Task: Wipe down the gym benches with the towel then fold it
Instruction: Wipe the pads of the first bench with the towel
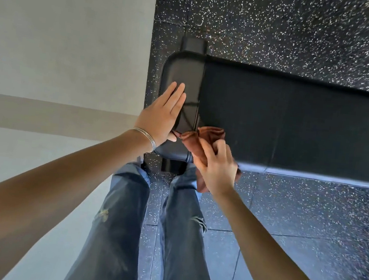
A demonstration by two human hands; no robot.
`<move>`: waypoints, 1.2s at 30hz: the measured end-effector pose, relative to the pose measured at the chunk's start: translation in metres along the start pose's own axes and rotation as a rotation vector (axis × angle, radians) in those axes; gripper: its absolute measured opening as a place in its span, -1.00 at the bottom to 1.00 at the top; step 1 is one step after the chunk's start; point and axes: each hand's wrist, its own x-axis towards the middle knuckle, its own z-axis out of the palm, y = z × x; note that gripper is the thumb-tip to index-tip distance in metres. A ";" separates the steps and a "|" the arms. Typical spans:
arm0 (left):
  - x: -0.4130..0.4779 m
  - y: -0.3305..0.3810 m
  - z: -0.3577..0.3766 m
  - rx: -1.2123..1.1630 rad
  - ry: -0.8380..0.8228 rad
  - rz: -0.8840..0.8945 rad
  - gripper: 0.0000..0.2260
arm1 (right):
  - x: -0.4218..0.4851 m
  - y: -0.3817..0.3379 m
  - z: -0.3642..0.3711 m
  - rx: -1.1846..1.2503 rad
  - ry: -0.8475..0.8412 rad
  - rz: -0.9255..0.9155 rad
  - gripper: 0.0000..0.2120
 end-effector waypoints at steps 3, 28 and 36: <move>0.000 0.001 -0.002 0.012 -0.008 0.000 -0.01 | 0.027 0.005 -0.005 -0.036 0.016 -0.004 -0.75; 0.002 -0.012 0.006 -0.019 0.043 0.067 -0.02 | 0.040 -0.028 0.016 0.183 0.306 0.889 -0.62; -0.006 -0.073 -0.002 0.094 0.025 0.070 -0.13 | 0.028 -0.085 0.034 0.081 0.224 0.537 -0.69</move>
